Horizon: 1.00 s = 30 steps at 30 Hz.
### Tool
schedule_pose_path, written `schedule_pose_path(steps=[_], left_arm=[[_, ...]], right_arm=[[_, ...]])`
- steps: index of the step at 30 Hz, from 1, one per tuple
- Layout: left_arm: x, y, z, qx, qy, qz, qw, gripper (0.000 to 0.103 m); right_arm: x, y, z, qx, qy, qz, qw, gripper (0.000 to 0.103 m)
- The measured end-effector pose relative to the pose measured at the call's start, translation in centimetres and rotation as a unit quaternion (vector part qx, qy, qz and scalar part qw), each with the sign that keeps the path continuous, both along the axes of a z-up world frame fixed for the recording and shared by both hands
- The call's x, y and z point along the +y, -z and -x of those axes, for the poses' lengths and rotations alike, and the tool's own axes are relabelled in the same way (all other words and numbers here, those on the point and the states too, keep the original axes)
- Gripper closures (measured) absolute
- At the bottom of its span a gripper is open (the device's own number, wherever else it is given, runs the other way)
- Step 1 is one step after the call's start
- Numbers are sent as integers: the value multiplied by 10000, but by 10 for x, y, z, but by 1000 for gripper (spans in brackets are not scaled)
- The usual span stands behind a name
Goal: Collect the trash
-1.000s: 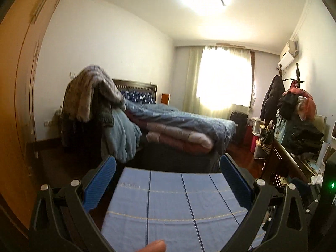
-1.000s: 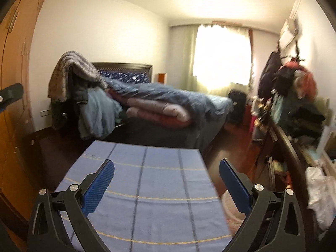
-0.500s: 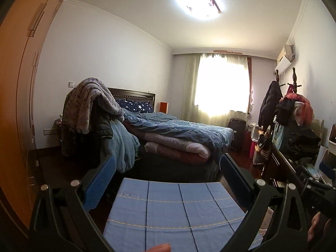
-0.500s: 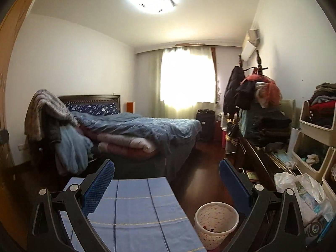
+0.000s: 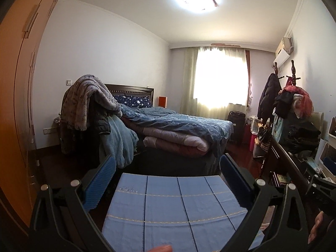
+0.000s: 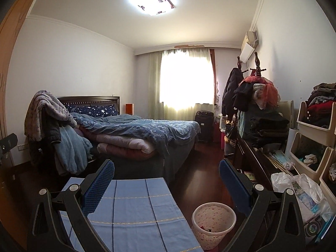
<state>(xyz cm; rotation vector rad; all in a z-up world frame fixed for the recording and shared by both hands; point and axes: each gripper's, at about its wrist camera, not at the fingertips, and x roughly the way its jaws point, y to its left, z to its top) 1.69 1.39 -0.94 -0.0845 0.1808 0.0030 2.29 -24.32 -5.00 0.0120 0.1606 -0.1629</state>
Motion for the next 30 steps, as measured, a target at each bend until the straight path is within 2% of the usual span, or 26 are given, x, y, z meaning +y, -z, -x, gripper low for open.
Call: schedule_pose_path(steps=[16, 30], left_arm=[[-1, 7, -10, 206, 40, -24, 9998, 3], [1, 10, -9, 148, 78, -67, 9998, 3]], right_arm=[[0, 9, -1, 154, -11, 111, 9998, 4], [-2, 15, -4, 256, -17, 129, 9996, 4]])
